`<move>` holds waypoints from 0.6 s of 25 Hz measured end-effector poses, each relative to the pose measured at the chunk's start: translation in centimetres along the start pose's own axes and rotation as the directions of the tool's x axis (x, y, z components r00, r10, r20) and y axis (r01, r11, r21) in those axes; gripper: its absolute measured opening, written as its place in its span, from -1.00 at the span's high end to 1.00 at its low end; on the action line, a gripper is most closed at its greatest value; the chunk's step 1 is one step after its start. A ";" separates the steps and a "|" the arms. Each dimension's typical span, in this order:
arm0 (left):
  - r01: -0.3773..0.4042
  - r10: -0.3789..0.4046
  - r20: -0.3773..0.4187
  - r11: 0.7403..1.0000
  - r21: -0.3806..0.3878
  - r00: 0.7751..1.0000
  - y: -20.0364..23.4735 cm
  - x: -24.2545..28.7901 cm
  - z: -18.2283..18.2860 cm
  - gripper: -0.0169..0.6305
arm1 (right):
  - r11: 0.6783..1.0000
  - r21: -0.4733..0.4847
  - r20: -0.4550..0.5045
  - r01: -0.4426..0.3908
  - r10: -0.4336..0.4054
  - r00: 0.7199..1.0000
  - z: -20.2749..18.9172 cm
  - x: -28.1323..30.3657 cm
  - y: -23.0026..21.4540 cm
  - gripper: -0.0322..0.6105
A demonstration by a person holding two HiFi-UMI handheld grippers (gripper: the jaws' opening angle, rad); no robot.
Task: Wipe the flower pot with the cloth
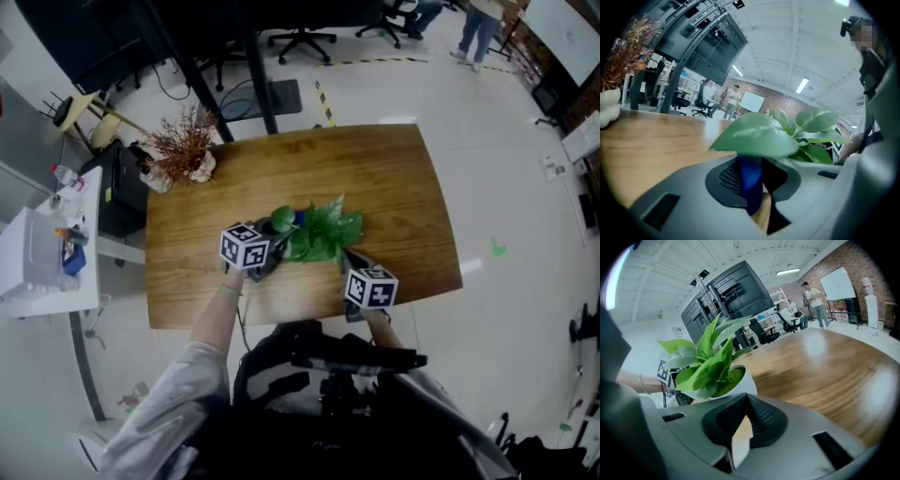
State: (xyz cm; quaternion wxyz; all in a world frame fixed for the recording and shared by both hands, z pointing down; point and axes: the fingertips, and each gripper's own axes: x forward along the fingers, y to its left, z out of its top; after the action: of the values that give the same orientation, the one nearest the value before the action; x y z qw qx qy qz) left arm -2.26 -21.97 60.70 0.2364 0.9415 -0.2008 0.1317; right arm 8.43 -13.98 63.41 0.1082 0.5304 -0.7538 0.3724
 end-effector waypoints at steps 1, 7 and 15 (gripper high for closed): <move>0.025 -0.025 -0.004 1.000 -0.002 1.000 -0.4 0.4 -0.1 0.73 | 1.000 0.002 0.002 -0.004 0.004 1.000 0.0 0.1 -0.1 0.87; 0.069 -0.069 -0.008 0.997 -0.025 0.998 -1.5 1.1 -0.7 0.73 | 1.000 0.011 0.005 0.016 -0.016 1.000 0.3 0.0 -0.6 0.87; 0.061 -0.061 0.008 0.997 -0.050 0.998 -4.6 -0.4 -2.6 0.73 | 0.994 0.072 0.035 0.079 -0.082 0.996 1.6 -0.4 -2.1 0.87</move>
State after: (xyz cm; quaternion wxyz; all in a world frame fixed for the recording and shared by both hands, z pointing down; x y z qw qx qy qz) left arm -0.97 -16.91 60.97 0.2632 0.9414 -0.1761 0.1162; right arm 10.86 -15.08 63.03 0.0900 0.5708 -0.7200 0.3843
